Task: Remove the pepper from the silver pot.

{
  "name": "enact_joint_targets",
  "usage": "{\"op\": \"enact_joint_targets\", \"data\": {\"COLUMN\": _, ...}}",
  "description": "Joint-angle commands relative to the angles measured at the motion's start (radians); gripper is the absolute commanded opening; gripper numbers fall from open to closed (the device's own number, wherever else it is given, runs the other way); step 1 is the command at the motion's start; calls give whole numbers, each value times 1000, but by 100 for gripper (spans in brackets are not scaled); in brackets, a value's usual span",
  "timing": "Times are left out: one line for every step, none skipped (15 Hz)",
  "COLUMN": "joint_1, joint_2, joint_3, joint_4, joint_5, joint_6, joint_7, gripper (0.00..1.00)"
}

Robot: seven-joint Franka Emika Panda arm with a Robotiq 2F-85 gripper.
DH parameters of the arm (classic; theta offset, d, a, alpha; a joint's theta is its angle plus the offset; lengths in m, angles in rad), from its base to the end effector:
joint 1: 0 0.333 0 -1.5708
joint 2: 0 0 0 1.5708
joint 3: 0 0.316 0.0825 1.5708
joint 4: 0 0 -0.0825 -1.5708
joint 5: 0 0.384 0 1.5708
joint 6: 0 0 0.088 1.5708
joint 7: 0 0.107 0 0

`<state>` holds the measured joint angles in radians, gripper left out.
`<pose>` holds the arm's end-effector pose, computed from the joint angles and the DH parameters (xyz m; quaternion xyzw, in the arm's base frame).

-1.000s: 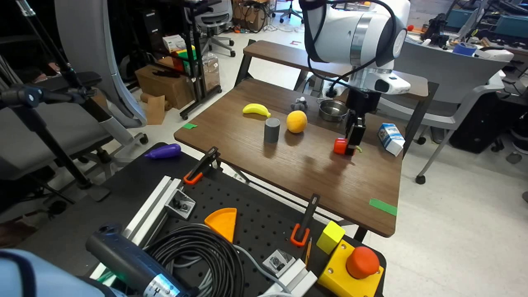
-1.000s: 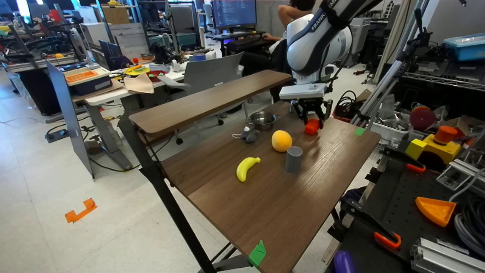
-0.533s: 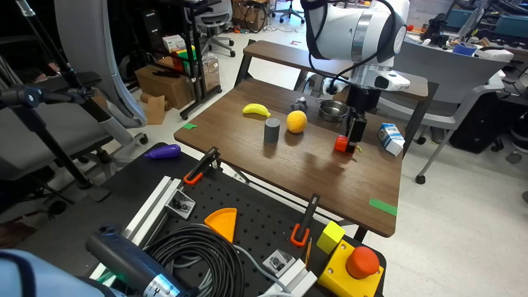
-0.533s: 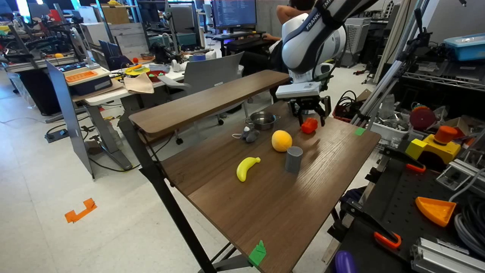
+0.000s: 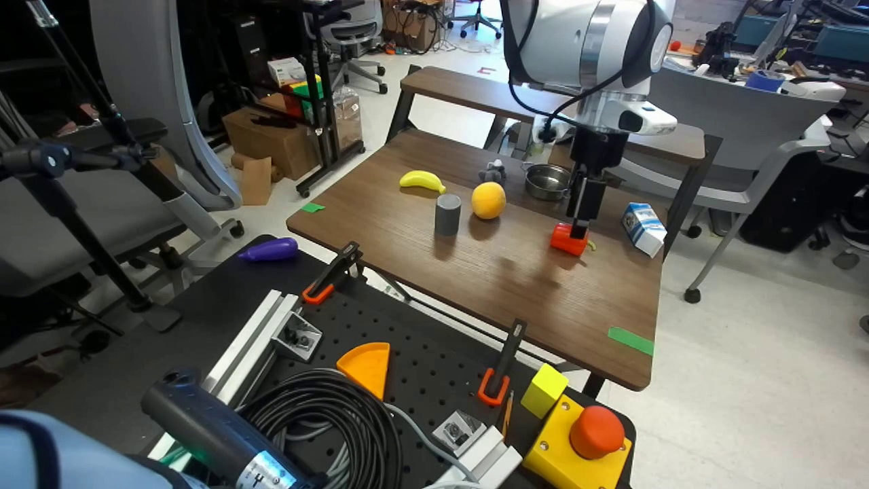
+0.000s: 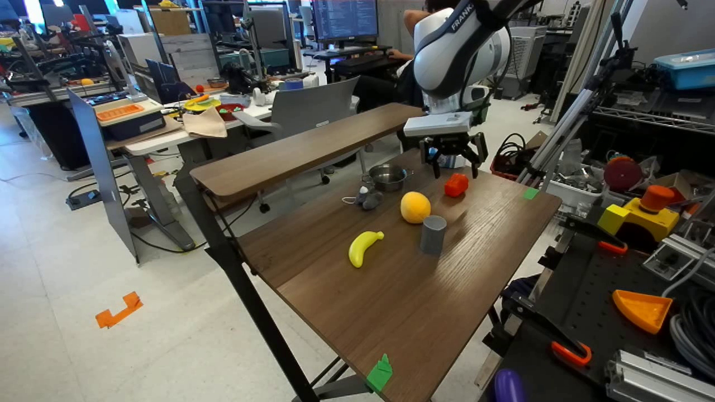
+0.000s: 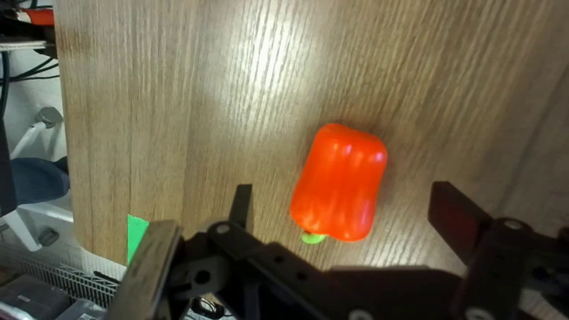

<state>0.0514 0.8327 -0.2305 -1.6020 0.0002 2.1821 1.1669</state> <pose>0.6554 -0.1038 0.1324 0.7898 -0.5959 -0.0599 0.1327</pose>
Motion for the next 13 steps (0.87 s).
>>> {"op": "enact_joint_targets", "data": {"joint_1": -8, "joint_2": -97, "joint_3": 22, "joint_4": -71, "joint_5": -1, "joint_6": 0, "joint_7": -40, "gripper": 100}}
{"op": "enact_joint_targets", "data": {"joint_1": -8, "joint_2": -116, "joint_3": 26, "joint_4": -83, "joint_5": -1, "joint_6": 0, "joint_7": -51, "gripper": 100}}
{"op": "enact_joint_targets", "data": {"joint_1": -5, "joint_2": -140, "joint_3": 28, "joint_4": -97, "joint_5": -3, "joint_6": 2, "joint_7": -59, "gripper": 100}}
{"op": "enact_joint_targets", "data": {"joint_1": -2, "joint_2": -158, "joint_3": 30, "joint_4": -108, "joint_5": -5, "joint_6": 4, "joint_7": -64, "gripper": 100}}
{"op": "enact_joint_targets", "data": {"joint_1": -1, "joint_2": -176, "joint_3": 35, "joint_4": -116, "joint_5": -3, "joint_6": 2, "joint_7": -71, "gripper": 100}}
{"op": "enact_joint_targets", "data": {"joint_1": 1, "joint_2": -191, "joint_3": 40, "joint_4": -120, "joint_5": -4, "joint_6": -12, "joint_7": -78, "gripper": 100}}
{"op": "enact_joint_targets", "data": {"joint_1": 3, "joint_2": -203, "joint_3": 47, "joint_4": -120, "joint_5": -3, "joint_6": -29, "joint_7": -86, "gripper": 100}}
{"op": "enact_joint_targets", "data": {"joint_1": 4, "joint_2": -212, "joint_3": 55, "joint_4": -121, "joint_5": -1, "joint_6": -44, "joint_7": -93, "gripper": 100}}
{"op": "enact_joint_targets", "data": {"joint_1": -2, "joint_2": -167, "joint_3": 44, "joint_4": -88, "joint_5": -6, "joint_6": -12, "joint_7": -71, "gripper": 100}}
{"op": "enact_joint_targets", "data": {"joint_1": 0, "joint_2": -179, "joint_3": 50, "joint_4": -94, "joint_5": -5, "joint_6": -20, "joint_7": -74, "gripper": 100}}
{"op": "enact_joint_targets", "data": {"joint_1": 2, "joint_2": -186, "joint_3": 53, "joint_4": -98, "joint_5": -5, "joint_6": -28, "joint_7": -75, "gripper": 100}}
{"op": "enact_joint_targets", "data": {"joint_1": 3, "joint_2": -189, "joint_3": 55, "joint_4": -100, "joint_5": -5, "joint_6": -29, "joint_7": -76, "gripper": 100}}
{"op": "enact_joint_targets", "data": {"joint_1": 3, "joint_2": -190, "joint_3": 55, "joint_4": -102, "joint_5": -5, "joint_6": -29, "joint_7": -76, "gripper": 100}}
